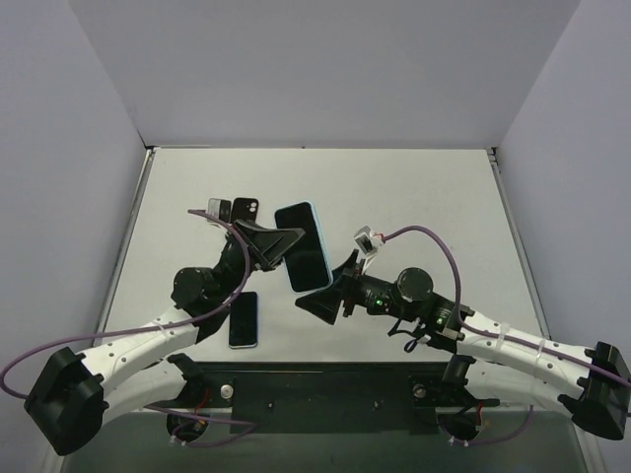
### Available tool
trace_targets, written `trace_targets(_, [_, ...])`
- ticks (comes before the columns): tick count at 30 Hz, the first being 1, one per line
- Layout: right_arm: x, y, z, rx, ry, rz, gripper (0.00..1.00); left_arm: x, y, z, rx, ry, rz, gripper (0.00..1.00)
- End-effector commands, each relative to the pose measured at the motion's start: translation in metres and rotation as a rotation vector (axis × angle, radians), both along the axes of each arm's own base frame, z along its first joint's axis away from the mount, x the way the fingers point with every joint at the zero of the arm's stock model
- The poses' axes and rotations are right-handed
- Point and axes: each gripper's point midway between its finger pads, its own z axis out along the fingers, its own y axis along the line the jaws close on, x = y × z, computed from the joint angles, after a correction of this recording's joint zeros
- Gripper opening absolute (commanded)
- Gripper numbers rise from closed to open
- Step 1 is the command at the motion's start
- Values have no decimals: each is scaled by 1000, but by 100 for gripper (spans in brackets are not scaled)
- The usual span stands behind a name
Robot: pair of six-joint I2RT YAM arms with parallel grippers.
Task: Take the phone out of the phone case
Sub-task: Remove the phone case from the phone.
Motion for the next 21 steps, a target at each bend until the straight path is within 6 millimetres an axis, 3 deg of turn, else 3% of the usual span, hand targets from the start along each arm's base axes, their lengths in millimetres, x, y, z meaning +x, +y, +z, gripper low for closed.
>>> trace_targets(1, [-6, 0, 89, 399, 21, 24, 75, -5, 19, 19, -174, -53, 30, 0])
trace_targets(3, [-5, 1, 90, 412, 20, 11, 73, -2, 20, 12, -199, -31, 30, 0])
trace_targets(10, [-12, 3, 73, 357, -62, -58, 65, -1, 37, 16, -255, -18, 104, 0])
trace_targets(16, [-7, 13, 65, 253, -87, -114, 47, -4, 45, 17, -242, -12, 144, 0])
trace_targets(21, [-3, 21, 64, 241, -90, -137, 43, -9, 48, 22, -256, -23, 135, 0])
